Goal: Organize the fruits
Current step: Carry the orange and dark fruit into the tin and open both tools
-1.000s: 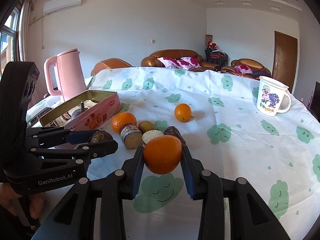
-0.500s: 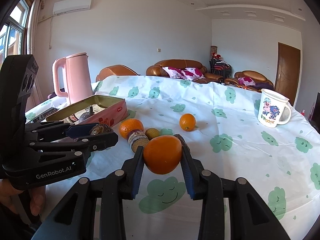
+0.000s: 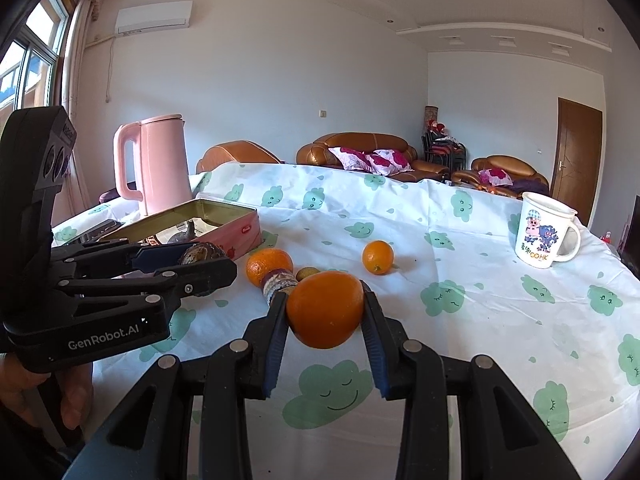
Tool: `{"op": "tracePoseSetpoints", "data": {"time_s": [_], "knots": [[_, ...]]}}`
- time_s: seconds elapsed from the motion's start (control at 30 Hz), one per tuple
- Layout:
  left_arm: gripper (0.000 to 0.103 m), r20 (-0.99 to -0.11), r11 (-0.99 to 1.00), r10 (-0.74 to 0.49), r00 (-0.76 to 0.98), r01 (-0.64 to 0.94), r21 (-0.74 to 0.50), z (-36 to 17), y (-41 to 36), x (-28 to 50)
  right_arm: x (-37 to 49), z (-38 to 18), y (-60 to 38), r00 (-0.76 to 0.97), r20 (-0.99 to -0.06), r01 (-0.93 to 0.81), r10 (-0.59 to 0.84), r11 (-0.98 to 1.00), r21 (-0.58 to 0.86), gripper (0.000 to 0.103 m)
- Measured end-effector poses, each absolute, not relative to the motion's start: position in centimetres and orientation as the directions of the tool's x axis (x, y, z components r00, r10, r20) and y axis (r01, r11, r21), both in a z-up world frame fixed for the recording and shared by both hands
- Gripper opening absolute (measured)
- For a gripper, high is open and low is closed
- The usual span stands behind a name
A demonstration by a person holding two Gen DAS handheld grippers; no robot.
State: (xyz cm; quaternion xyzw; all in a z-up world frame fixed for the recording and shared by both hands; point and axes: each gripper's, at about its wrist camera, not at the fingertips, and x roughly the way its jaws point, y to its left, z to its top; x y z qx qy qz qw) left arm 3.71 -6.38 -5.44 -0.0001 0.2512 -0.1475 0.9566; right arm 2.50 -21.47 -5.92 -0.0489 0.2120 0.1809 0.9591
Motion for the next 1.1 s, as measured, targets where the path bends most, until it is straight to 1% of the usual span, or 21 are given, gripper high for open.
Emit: {"op": "tracePoseSetpoints", "data": {"time_s": [0.13,0.3,0.53,0.7,0.83,1.1], "knots": [[0.040,-0.460,0.959,-0.273,0.845,0.274,-0.067,-5.2,-6.3,3.3,2.3,-5.7,-21.6,0.850,-0.410,-0.369,0.332,0.930,-0.012,0.038],[0.040,-0.460,0.963,-0.266,0.847,0.256,-0.085,-4.4,-5.4,3.3,3.7,-5.1,-21.9,0.823,-0.448,-0.365,0.348,0.930,0.051,0.038],[0.040,-0.431,0.982,-0.187,0.883,0.185,-0.047,-2.5,-3.1,3.2,4.1,-2.1,-19.7,0.818,-0.429,-0.419,0.383,0.908,0.013,0.038],[0.040,-0.441,0.990,-0.138,0.887,0.132,-0.045,-1.9,-0.8,3.8,5.0,0.2,-17.5,0.793,-0.418,-0.478,0.443,0.878,0.024,0.038],[0.040,-0.447,0.995,-0.095,0.889,0.088,-0.038,-1.5,1.4,4.5,5.7,1.7,-15.1,0.776,-0.411,-0.522,0.478,0.853,0.006,0.038],[0.040,-0.493,1.000,0.008,0.870,-0.019,-0.018,-1.9,6.4,6.9,8.4,1.5,-9.9,0.727,-0.447,-0.583,0.522,0.812,-0.001,0.038]]}}
